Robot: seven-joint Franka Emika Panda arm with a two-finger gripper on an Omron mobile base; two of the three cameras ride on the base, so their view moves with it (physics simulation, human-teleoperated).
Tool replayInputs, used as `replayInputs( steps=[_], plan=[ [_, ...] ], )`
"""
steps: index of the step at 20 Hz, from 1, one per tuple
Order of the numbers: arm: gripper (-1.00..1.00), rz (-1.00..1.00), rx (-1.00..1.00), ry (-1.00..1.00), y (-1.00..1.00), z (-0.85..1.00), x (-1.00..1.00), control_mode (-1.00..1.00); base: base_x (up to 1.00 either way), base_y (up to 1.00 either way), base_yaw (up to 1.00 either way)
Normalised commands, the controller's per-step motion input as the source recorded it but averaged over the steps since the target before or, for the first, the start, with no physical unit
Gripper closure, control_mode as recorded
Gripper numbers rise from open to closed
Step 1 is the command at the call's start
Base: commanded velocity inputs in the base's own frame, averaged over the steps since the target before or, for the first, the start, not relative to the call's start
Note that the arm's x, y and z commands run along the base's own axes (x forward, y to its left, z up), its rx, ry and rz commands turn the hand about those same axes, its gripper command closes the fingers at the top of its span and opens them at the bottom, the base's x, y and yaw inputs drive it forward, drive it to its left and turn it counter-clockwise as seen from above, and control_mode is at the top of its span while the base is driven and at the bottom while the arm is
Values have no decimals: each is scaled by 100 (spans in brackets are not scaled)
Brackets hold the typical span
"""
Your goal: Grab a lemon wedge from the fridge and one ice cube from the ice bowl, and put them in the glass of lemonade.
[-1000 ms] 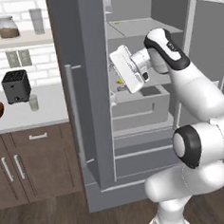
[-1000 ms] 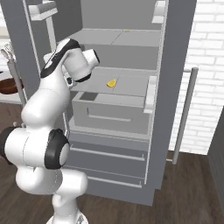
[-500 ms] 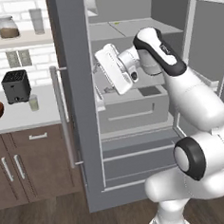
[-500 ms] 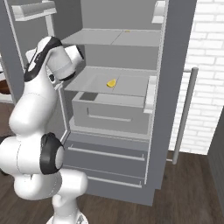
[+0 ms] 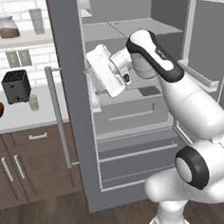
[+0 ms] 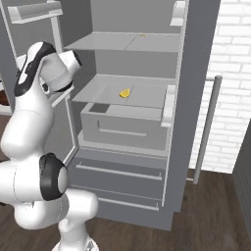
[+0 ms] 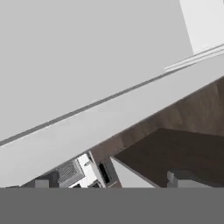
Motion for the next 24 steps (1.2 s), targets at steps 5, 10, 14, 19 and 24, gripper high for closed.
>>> replayInputs(
  steps=[5, 10, 14, 19, 24],
  plan=[
    [-100, -5, 2, 0, -42, 39, -37, -100, 0, 0, 0],
    [-100, -7, 0, -1, -67, 65, -49, -100, 0, 0, 0],
    [-100, -9, -12, -9, -62, 6, -24, -100, 0, 0, 0],
    [-100, -13, -28, -13, -65, -24, -4, -100, 0, 0, 0],
    [-100, -8, -31, -4, -80, -22, 0, -100, 0, 0, 0]
  ],
)
